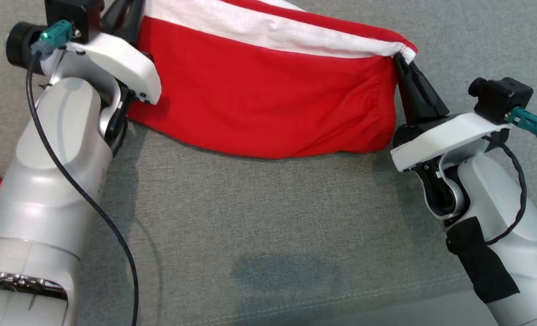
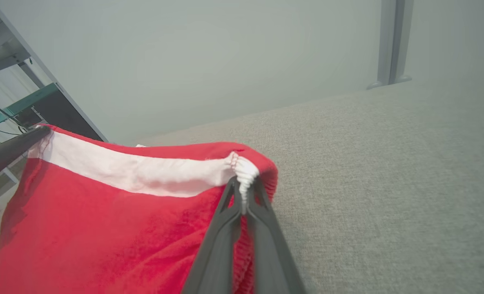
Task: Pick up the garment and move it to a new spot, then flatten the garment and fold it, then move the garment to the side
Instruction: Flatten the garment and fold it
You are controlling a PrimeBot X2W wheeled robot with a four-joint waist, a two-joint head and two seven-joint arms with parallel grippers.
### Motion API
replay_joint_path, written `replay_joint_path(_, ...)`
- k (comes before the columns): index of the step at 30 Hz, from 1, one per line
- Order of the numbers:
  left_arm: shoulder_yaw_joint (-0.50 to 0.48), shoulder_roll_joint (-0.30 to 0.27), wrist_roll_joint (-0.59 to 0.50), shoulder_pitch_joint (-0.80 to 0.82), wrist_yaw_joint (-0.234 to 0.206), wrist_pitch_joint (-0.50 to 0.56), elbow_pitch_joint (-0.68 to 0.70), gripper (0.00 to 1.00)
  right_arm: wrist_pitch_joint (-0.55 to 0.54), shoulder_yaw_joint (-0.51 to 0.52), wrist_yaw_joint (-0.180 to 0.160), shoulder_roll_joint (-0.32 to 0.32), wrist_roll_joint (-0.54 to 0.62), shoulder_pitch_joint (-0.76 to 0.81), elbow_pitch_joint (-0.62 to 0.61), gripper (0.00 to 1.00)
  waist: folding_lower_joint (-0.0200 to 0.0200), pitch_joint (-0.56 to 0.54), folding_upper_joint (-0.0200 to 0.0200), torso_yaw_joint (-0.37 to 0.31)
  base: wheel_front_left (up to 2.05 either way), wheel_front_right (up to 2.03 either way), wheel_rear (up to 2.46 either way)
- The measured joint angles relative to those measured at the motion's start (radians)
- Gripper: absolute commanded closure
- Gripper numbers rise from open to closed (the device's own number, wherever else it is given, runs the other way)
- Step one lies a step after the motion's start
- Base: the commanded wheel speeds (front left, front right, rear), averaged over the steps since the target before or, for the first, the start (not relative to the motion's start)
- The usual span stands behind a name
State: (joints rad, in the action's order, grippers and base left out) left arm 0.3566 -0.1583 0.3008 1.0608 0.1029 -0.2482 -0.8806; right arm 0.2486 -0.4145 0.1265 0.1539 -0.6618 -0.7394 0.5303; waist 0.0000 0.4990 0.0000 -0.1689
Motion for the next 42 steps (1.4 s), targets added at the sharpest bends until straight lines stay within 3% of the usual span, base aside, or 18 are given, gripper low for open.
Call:
replay_joint_path(11, 0.016, -0.025, -0.05, 0.173, -0.034, -0.008, -0.146, 1.0, 0.0, 0.001, 0.0, -0.062, 0.0, -0.055, -0.026, 1.0, 0.0, 0.098, 0.0, -0.106, 0.0, 0.0, 0.0)
replay_joint_path(20, 0.029, -0.052, -0.07, 0.23, -0.052, -0.008, -0.233, 1.0, 0.001, 0.009, 0.0, -0.087, 0.0, -0.071, -0.031, 1.0, 0.0, 0.13, 0.0, -0.142, 0.0, 0.0, 0.0)
replay_joint_path(21, 0.03, -0.052, -0.071, 0.237, -0.052, -0.008, -0.236, 0.7, 0.001, 0.009, 0.0, -0.087, 0.0, -0.074, -0.031, 0.8, 0.0, 0.132, 0.0, -0.143, 0.0, 0.0, 0.0)
replay_joint_path(22, 0.031, -0.052, -0.071, 0.241, -0.052, -0.008, -0.236, 0.17, 0.001, 0.009, 0.0, -0.088, 0.0, -0.075, -0.03, 0.51, 0.0, 0.133, 0.0, -0.144, 0.0, 0.0, 0.0)
replay_joint_path(23, 0.032, -0.052, -0.071, 0.242, -0.052, -0.008, -0.236, 0.0, 0.001, 0.009, 0.0, -0.089, 0.004, -0.075, -0.028, 0.0, 0.0, 0.134, 0.0, -0.145, 0.0, 0.0, 0.0)
replay_joint_path(29, 0.025, -0.048, -0.065, 0.239, -0.054, -0.008, -0.233, 0.0, 0.002, 0.024, 0.0, -0.091, 0.054, -0.076, 0.0, 0.0, 0.0, 0.119, 0.0, -0.139, 0.0, 0.0, 0.0)
replay_joint_path(34, 0.015, -0.046, -0.063, 0.216, -0.079, -0.008, -0.17, 0.0, 0.002, 0.08, 0.0, -0.086, 0.113, -0.069, -0.003, 0.0, 0.0, 0.093, 0.0, -0.124, 0.0, 0.0, 0.0)
replay_joint_path(42, -0.029, -0.017, -0.06, -0.012, -0.12, -0.009, 0.011, 0.0, 0.003, 0.183, 0.0, -0.072, 0.258, 0.053, -0.061, 0.0, 0.0, 0.0, 0.0, -0.086, 0.0, 0.0, 0.0)
